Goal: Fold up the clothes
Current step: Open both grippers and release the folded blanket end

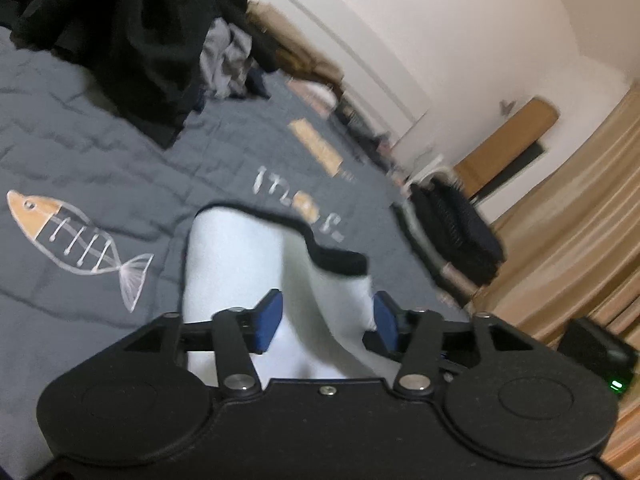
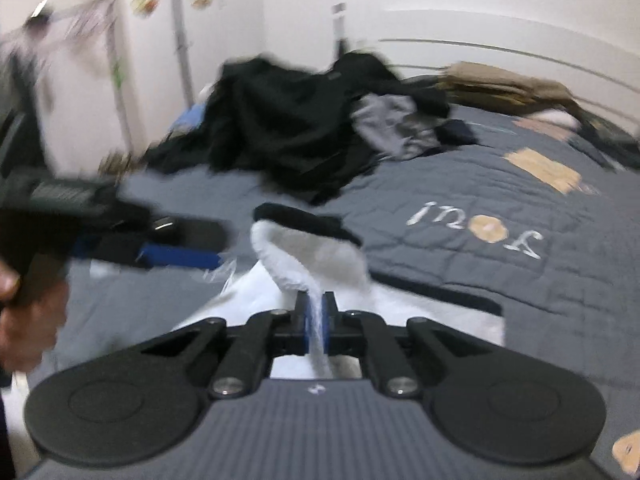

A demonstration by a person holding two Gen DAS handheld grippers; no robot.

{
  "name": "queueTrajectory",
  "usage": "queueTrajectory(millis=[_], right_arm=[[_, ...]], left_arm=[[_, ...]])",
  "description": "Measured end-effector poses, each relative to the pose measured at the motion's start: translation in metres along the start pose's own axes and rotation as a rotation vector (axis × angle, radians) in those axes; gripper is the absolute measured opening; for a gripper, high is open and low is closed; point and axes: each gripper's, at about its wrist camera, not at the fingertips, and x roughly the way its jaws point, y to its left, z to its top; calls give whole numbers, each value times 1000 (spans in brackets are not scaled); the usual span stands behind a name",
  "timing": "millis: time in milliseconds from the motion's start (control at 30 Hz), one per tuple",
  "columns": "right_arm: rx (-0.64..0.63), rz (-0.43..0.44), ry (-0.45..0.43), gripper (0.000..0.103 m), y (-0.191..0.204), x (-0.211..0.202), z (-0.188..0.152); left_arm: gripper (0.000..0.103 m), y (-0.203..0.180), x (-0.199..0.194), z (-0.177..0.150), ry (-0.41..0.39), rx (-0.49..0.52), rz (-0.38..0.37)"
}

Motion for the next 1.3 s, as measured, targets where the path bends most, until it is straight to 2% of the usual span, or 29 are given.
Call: queueTrajectory(millis=[200, 300, 567, 633, 700, 833, 967, 1033, 1067, 1100, 1300], right_arm=[[265, -94, -80, 4, -57, -5, -2], [393, -119, -83, 4, -83, -1, -10], [465, -185, -22, 3, -103, 15, -31], [503, -166, -51, 1, -107, 5, -28], [494, -201, -118, 0, -107, -12, -19], [551, -137, -138, 0, -122, -28, -14], [539, -74, -106, 9, -118, -18, -13], [527, -52, -97, 20, -115, -9, -12], [522, -45, -98, 30, -113, -5, -12], [517, -42, -86, 35, -113, 0, -11], [535, -62, -50, 37, -119, 23, -17]], left_arm=[[51, -1, 2, 1, -1, 1, 4], [51, 1, 4, 1, 1, 0, 14], [51, 7, 8, 1, 17, 3, 37], [51, 7, 8, 2, 15, 5, 36], [51, 7, 7, 2, 12, 3, 34], [51, 7, 8, 0, 18, 4, 39], [51, 6, 9, -1, 20, 8, 41], [51, 5, 9, -1, 22, 15, 44], [51, 5, 9, -1, 25, 23, 48], [51, 4, 10, -2, 27, 31, 51], [51, -1, 12, -5, 42, 88, 63]])
